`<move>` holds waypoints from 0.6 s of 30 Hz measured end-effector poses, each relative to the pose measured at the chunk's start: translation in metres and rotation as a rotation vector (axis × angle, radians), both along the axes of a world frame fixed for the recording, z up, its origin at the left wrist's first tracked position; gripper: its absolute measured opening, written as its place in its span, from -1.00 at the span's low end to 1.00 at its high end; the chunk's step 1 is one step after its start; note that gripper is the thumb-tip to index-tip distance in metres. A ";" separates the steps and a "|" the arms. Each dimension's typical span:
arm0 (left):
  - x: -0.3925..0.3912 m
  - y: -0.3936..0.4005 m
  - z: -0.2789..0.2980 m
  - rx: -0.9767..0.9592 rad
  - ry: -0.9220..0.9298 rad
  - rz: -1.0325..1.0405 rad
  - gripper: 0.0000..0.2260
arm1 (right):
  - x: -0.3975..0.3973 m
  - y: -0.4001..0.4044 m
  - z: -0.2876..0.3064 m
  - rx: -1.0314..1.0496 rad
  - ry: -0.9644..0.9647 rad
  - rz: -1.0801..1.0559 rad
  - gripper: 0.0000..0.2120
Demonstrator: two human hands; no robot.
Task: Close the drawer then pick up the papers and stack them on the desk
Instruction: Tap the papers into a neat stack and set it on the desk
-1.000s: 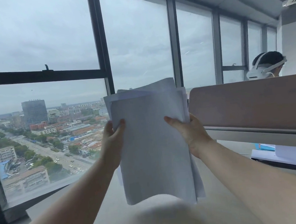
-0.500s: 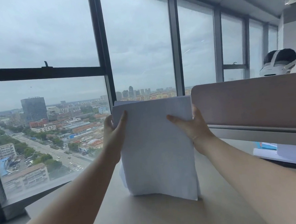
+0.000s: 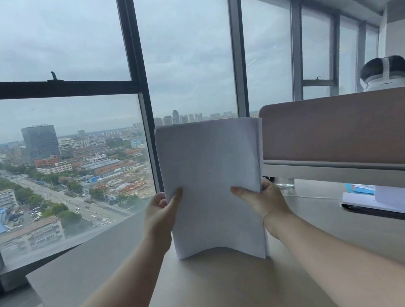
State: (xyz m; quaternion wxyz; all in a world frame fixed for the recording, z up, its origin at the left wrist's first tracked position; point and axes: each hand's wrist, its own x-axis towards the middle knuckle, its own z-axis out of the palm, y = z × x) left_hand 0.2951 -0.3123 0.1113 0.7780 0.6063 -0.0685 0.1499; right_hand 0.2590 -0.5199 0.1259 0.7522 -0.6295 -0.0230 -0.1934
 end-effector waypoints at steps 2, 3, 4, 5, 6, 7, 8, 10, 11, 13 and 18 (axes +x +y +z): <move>0.004 0.009 -0.006 0.113 -0.004 0.073 -0.80 | 0.001 -0.004 -0.006 -0.012 0.018 0.028 -0.73; 0.006 0.014 -0.011 0.180 0.001 0.096 -0.77 | 0.002 -0.005 -0.012 -0.025 0.043 0.050 -0.70; 0.006 0.017 -0.018 0.233 0.011 0.105 -0.74 | 0.002 -0.006 -0.019 -0.040 0.075 0.076 -0.66; 0.006 0.019 -0.026 0.265 0.024 0.107 -0.73 | 0.002 -0.006 -0.026 -0.058 0.104 0.103 -0.61; 0.006 0.019 -0.033 0.283 0.044 0.091 -0.74 | 0.002 -0.004 -0.033 -0.073 0.125 0.127 -0.56; 0.007 0.018 -0.038 0.277 0.070 0.044 -0.77 | 0.003 -0.002 -0.038 -0.079 0.135 0.149 -0.51; 0.006 0.014 -0.041 0.255 0.093 -0.024 -0.84 | 0.004 0.000 -0.042 -0.082 0.139 0.170 -0.48; 0.006 0.008 -0.047 0.222 0.124 -0.172 -0.88 | 0.005 0.005 -0.046 -0.082 0.150 0.200 -0.52; 0.006 0.005 -0.048 0.221 0.124 -0.217 -0.84 | 0.006 0.007 -0.046 -0.086 0.166 0.204 -0.59; 0.006 0.001 -0.047 0.240 0.121 -0.232 -0.79 | 0.007 0.009 -0.045 -0.093 0.204 0.194 -0.77; 0.016 0.008 -0.040 0.270 0.147 -0.158 -0.72 | 0.009 0.004 -0.036 -0.115 0.276 0.081 -0.70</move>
